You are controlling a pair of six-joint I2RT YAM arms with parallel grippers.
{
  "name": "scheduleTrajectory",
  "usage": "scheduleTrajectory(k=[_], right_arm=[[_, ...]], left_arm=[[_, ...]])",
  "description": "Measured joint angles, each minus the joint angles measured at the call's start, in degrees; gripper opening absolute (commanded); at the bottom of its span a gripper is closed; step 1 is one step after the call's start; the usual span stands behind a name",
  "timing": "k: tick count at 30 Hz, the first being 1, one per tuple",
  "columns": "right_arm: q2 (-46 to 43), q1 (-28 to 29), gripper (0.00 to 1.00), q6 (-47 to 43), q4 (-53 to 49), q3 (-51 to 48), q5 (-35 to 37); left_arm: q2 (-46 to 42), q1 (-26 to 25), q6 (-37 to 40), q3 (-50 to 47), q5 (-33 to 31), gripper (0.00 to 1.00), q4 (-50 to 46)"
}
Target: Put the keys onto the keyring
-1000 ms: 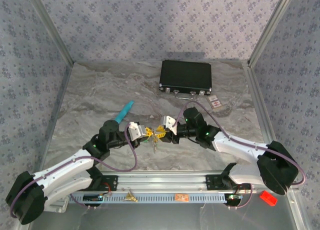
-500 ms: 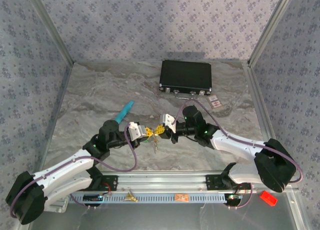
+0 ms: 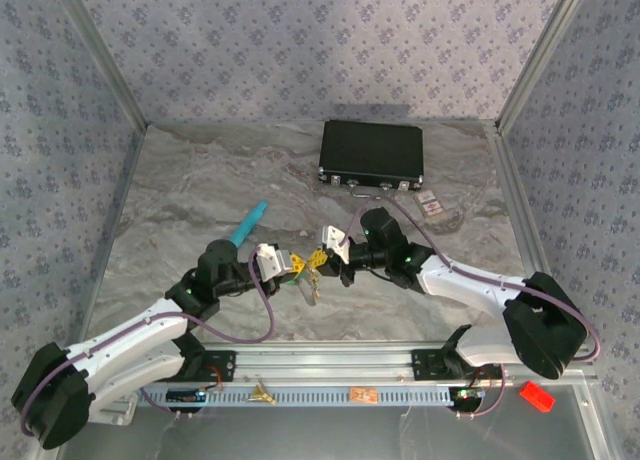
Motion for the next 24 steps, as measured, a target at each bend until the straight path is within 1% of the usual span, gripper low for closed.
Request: scheduleTrajectory(k=[2,5,7,11,14,19,24], right_arm=[[-0.15,-0.02,0.12,-0.15,-0.15,0.00,0.00],[-0.90,-0.04,0.18,-0.37,-0.26,0.00,0.02],[-1.64,-0.02,0.19,-0.39,-0.17,0.00,0.00],[-2.25,0.02,0.20,-0.42,0.63,0.00,-0.04],[-2.23,0.15,0.20,-0.42,0.81,0.00,-0.20],[-1.88,0.31,0.16,-0.42,1.14,0.00,-0.63],[-1.57,0.42,0.04,-0.50,1.55,0.02,-1.44]], left_arm=[[0.00,0.00,-0.02,0.00,0.02,0.00,0.17],[0.00,-0.02,-0.44,-0.04,0.15,0.00,1.20],[0.00,-0.02,-0.76,-0.04,0.39,0.00,2.03],[0.04,-0.11,-1.44,-0.09,0.85,0.00,2.93],[0.09,-0.11,-1.55,-0.24,1.14,0.00,3.19],[0.09,-0.11,-1.81,-0.39,1.18,0.00,3.56],[0.09,-0.04,-1.95,-0.42,1.09,0.00,3.58]])
